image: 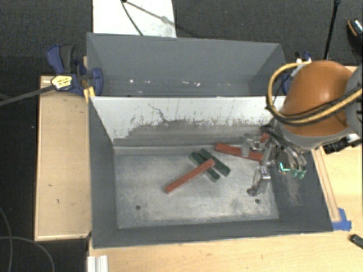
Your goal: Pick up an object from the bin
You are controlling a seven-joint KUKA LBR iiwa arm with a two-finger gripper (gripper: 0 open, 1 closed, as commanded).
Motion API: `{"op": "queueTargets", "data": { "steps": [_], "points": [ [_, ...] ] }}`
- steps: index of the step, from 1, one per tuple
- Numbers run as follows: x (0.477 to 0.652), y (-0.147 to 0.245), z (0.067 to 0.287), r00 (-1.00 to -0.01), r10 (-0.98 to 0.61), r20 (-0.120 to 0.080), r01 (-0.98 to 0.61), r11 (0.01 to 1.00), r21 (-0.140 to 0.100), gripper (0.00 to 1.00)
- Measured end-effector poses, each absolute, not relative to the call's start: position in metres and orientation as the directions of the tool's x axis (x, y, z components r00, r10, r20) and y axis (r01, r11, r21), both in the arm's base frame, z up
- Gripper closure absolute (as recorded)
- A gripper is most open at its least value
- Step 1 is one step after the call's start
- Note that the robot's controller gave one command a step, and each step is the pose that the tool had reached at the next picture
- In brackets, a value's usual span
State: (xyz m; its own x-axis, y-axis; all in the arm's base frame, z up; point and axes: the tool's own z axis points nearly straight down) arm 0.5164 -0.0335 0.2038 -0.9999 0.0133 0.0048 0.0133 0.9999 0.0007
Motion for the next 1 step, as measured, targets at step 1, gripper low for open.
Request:
{"op": "queueTargets", "data": {
  "steps": [1],
  "points": [
    [0.5507,-0.0111,0.067,-0.999,0.048,0.003,0.048,0.999,0.002,0.0]
  ]
}}
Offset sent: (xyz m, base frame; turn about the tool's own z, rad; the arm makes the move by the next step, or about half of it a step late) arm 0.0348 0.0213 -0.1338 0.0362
